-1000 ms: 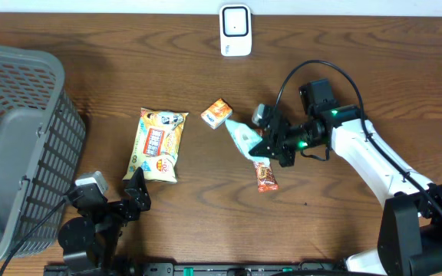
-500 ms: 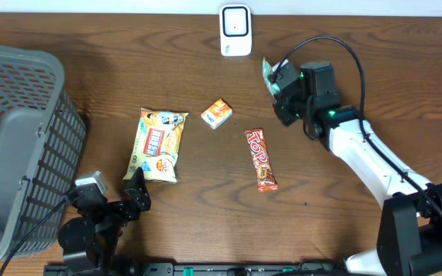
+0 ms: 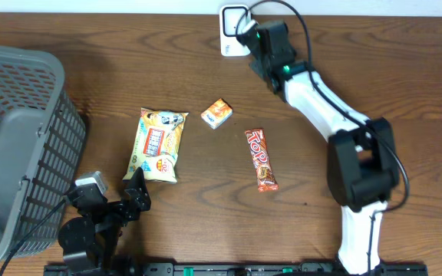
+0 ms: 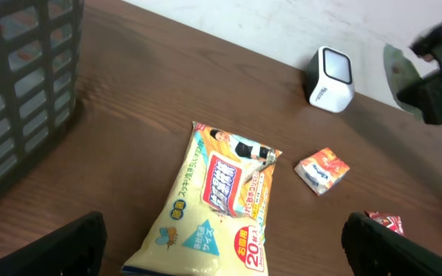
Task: Scan the item barcode
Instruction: 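Carry the wipes pack to the white scanner with the right gripper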
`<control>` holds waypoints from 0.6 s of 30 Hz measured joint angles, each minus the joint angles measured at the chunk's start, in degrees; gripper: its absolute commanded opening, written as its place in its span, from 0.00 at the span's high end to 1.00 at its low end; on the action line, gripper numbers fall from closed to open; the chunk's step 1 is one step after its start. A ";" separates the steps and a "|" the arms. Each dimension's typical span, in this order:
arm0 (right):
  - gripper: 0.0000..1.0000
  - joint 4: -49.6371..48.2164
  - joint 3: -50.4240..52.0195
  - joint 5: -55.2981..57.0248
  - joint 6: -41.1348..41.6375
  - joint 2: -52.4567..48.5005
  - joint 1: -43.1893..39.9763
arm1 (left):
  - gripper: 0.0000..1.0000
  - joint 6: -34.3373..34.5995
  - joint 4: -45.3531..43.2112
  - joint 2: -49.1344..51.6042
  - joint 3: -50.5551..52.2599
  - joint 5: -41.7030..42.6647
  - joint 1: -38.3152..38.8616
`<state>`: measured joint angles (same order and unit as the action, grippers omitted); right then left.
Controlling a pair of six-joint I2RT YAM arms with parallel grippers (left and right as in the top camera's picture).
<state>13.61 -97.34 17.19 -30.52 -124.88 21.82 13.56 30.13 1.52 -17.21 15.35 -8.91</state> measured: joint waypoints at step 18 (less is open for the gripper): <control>0.99 1.05 -26.73 12.98 -15.06 -20.09 3.45 | 0.02 0.00 0.02 -0.02 0.00 0.00 0.00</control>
<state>14.66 -124.07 30.17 -45.58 -144.97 25.28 13.56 30.15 1.50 -17.21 15.35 -8.91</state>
